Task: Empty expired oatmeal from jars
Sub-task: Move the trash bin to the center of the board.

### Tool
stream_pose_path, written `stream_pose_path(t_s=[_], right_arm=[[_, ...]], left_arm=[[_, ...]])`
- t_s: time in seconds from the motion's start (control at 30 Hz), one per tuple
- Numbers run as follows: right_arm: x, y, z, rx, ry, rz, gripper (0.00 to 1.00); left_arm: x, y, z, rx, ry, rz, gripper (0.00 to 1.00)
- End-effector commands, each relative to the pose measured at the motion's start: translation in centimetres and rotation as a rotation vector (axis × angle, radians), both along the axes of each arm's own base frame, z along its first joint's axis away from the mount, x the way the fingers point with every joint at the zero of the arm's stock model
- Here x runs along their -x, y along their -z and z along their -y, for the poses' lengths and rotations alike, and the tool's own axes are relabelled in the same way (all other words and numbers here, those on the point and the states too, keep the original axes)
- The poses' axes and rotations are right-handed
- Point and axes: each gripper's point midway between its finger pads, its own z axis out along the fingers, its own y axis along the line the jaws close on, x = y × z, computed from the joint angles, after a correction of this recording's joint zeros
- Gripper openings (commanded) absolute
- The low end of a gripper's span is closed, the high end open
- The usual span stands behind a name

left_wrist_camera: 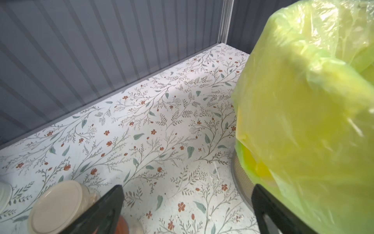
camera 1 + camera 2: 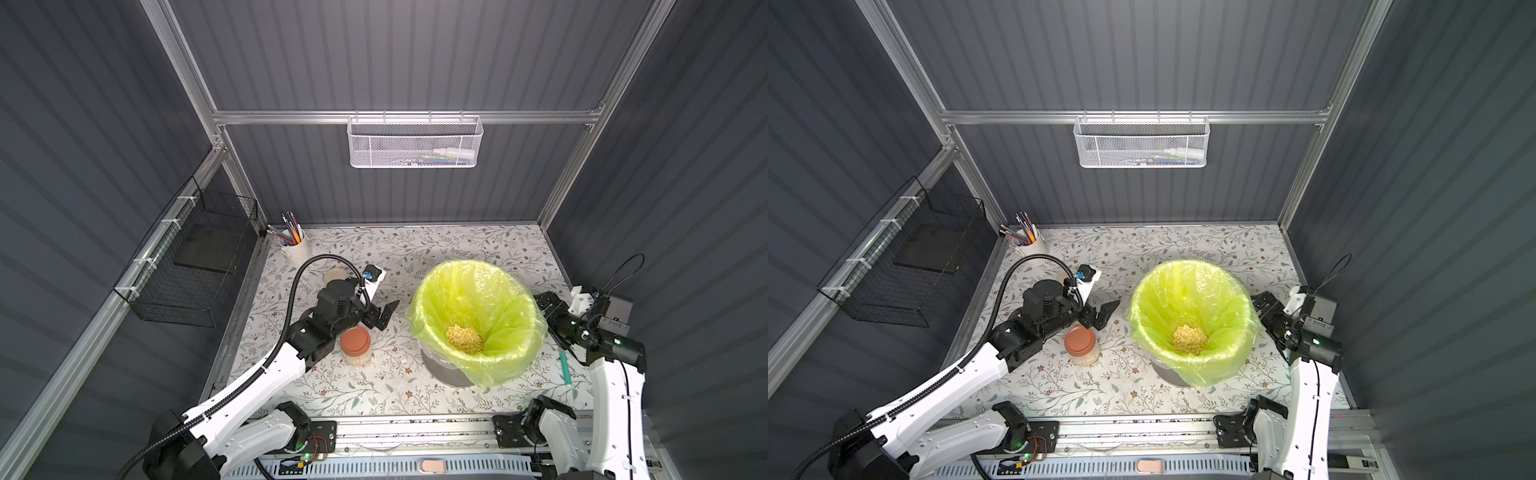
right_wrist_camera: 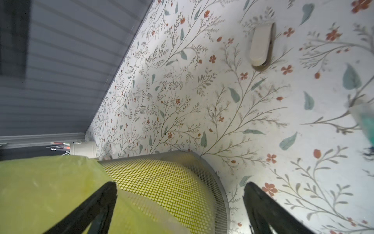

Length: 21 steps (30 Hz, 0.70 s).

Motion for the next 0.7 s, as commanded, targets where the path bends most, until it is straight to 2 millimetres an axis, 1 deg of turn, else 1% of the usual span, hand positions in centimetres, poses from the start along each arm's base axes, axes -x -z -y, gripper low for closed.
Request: stream_pose_path(t_s=[0.0,0.07,0.13,0.2,0.27,0.37,0.43,0.57,0.67], right_arm=[[0.1,0.8,-1.7,-0.089,-0.058,0.009,0.99],[0.0,1.0,-2.2,-0.127,-0.073,0.016,0.99],[-0.1,0.9,-2.6,-0.138,-0.084,0.018,0.99],[-0.1,0.8,-2.7,-0.133,-0.087,0.014,0.99],[-0.1,0.7,-2.8,-0.133,-0.089,0.011,0.99],[-0.2,0.8,-3.1,-0.148,-0.101,0.009,0.99],[-0.2,0.9,-3.3,-0.154,-0.106,0.004,0.99],[-0.3,1.3,-3.2,-0.15,-0.11,-0.009,0.99],[-0.3,1.5,-3.2,-0.151,-0.108,-0.02,0.99]], left_arm=[[1.6,0.0,0.1,-0.001,0.029,-0.088,1.0],[2.0,-0.1,0.0,0.03,0.013,-0.115,1.0],[3.1,0.0,0.6,0.053,0.055,-0.16,1.0],[3.9,0.3,0.6,0.061,0.061,-0.192,1.0],[4.7,0.4,0.5,0.078,0.063,-0.203,1.0],[5.9,0.0,0.2,0.124,0.07,-0.197,1.0],[6.5,0.2,0.1,0.138,0.073,-0.195,1.0],[7.2,2.2,0.1,0.117,0.076,-0.23,1.0],[7.9,3.2,1.4,0.096,0.108,-0.255,1.0]])
